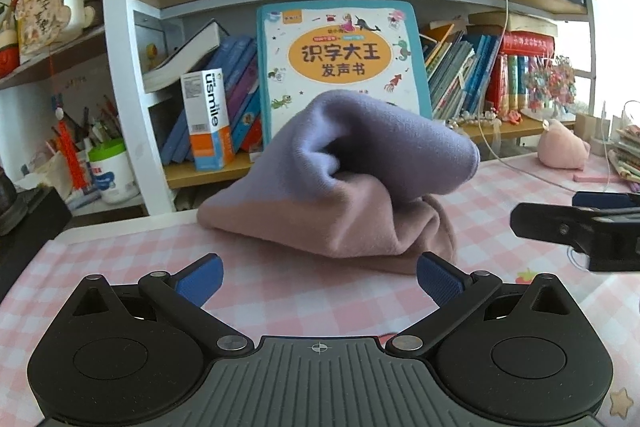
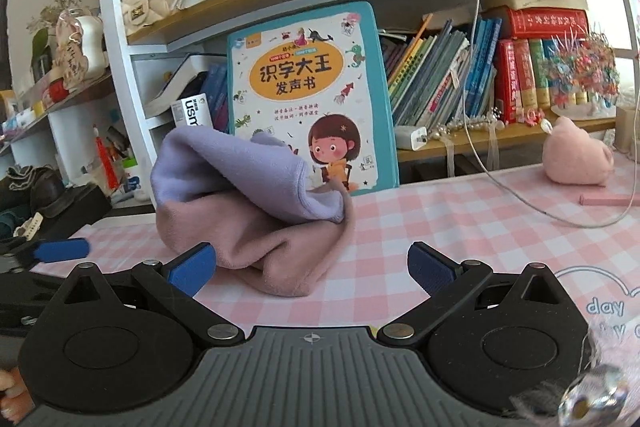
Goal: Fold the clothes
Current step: 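Move both tools toward the lavender-and-pink fleece garment, then grasp the lavender fabric edge with the right tool while the left tool grasps the pink fabric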
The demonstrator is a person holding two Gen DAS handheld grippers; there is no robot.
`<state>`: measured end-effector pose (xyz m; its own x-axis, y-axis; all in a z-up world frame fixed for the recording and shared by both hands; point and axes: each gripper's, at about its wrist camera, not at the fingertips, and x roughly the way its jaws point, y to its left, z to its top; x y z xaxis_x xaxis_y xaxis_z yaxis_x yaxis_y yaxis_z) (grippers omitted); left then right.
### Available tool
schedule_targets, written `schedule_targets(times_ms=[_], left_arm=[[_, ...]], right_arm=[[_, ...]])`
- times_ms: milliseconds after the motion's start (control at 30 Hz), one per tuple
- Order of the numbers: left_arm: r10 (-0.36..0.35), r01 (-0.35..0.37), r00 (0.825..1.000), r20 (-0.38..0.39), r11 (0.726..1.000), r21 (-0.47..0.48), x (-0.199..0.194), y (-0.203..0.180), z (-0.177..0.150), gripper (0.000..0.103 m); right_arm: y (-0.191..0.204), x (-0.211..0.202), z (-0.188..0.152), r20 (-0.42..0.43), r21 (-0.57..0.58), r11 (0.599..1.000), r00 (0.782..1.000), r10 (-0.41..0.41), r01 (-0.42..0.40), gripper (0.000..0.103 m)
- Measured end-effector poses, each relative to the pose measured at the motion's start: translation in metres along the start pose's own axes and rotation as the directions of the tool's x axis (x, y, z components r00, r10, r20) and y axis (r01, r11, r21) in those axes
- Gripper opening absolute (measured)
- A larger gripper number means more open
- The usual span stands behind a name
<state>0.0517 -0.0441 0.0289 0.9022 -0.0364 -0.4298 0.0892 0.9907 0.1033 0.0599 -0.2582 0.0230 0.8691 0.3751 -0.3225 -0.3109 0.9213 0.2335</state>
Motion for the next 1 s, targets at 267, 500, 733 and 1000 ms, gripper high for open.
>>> schedule_targets(times_ms=[267,500,733,1000], left_arm=[[-0.023,0.024,1.000,-0.009,0.998,0.059,0.014,-0.023,0.000,0.103],[-0.007,0.007,1.000,0.009,0.999,0.036,0.027,-0.021,0.010,0.103],[-0.008,0.008,1.000,0.012,0.998,-0.060,0.049,-0.009,0.021,0.103],[-0.029,0.027,0.999,-0.014,0.993,-0.115,0.065,-0.003,0.013,0.096]], right_arm=[[-0.022,0.006,0.005,-0.025,0.077,0.995,0.997,0.070,-0.068,0.101],[-0.033,0.002,0.006,-0.022,0.158,0.982,0.994,0.107,-0.103,0.098],[-0.036,0.003,0.005,-0.042,0.175,0.981,0.995,0.094,-0.085,0.098],[-0.036,0.008,0.002,-0.074,0.185,0.979,0.992,0.102,-0.087,0.099]])
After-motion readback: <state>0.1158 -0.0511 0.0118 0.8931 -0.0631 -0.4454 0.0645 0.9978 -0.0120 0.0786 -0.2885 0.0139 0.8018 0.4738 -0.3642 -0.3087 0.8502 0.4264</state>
